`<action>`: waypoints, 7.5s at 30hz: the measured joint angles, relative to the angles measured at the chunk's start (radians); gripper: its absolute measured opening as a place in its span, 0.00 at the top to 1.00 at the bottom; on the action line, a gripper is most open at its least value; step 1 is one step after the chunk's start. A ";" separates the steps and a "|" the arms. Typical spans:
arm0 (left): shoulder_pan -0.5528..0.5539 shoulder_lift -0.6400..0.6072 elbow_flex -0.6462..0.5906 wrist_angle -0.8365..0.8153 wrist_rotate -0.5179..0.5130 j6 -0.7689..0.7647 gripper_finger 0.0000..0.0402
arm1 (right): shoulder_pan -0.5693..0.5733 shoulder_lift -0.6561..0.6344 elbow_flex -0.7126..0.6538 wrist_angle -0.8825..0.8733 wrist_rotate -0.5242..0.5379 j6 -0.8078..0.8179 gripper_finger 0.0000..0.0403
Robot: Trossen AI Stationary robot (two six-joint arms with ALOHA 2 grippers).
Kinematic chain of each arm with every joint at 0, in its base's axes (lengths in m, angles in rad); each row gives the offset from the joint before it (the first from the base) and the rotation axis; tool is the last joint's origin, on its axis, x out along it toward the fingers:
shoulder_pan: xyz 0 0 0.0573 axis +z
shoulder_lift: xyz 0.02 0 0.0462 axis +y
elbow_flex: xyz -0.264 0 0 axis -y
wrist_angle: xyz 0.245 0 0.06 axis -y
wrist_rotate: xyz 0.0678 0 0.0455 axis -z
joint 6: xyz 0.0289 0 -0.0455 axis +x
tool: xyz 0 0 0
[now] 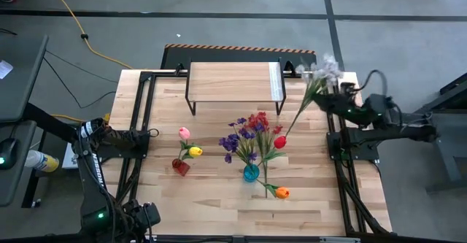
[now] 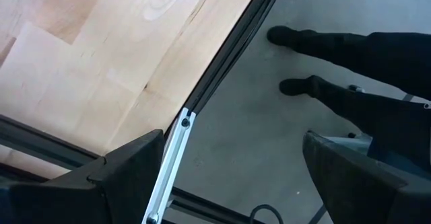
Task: Pick and place flowers into a vace then onto a shelf
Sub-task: Put the white flowers into the blue vase, then put the red flowers into the red vase
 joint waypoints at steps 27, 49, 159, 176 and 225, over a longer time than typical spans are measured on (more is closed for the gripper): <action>0.000 0.000 0.000 -0.001 0.000 -0.001 0.04 | 0.316 0.381 0.017 0.909 -0.486 -0.639 0.99; 0.000 0.000 0.000 -0.018 -0.016 0.001 0.04 | 0.672 0.742 0.270 0.577 0.279 -0.887 0.99; 0.000 0.000 0.000 -0.028 -0.020 0.061 0.04 | 0.587 0.977 0.266 0.434 0.243 -0.723 0.42; 0.000 0.000 0.000 -0.028 -0.019 0.061 0.04 | 0.587 0.977 0.266 0.330 -0.006 -0.595 0.36; 0.000 0.000 0.000 -0.028 -0.021 0.061 0.04 | 0.471 0.851 0.328 0.084 -0.396 -0.413 0.37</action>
